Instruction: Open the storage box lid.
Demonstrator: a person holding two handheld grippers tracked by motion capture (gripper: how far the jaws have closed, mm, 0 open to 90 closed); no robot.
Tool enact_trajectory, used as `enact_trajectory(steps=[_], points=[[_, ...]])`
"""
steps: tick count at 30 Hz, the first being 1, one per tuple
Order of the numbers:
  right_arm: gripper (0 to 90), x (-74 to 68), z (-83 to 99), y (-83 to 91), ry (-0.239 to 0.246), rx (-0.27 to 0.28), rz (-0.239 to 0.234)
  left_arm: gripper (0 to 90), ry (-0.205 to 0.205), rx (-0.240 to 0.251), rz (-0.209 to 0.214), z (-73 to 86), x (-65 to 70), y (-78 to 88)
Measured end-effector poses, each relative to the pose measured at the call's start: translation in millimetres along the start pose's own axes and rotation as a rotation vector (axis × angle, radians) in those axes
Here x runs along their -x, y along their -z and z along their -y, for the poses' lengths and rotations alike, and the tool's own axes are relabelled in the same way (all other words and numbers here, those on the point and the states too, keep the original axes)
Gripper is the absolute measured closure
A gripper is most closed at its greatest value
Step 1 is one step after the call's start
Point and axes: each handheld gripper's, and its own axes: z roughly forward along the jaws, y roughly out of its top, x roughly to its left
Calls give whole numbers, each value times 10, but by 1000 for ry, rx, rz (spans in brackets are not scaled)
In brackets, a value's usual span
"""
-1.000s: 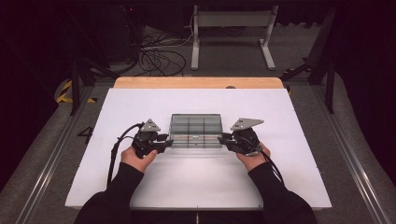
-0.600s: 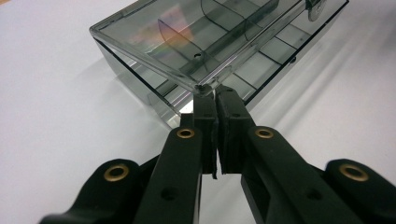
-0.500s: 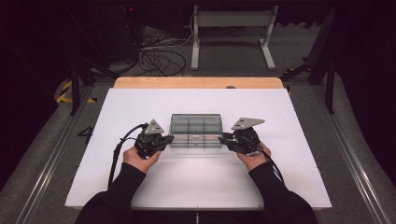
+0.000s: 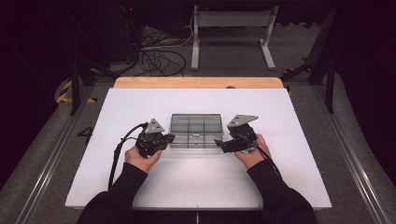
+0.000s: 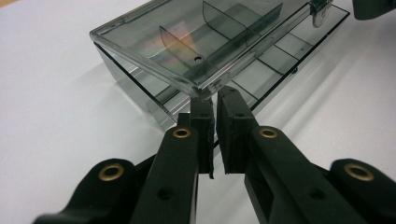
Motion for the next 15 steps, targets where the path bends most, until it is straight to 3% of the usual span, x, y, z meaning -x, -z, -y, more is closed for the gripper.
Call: enact_trajectory(steps=[15], points=[[254, 37, -106, -36, 24, 7, 31, 852, -4, -4, 9, -1, 1, 1]])
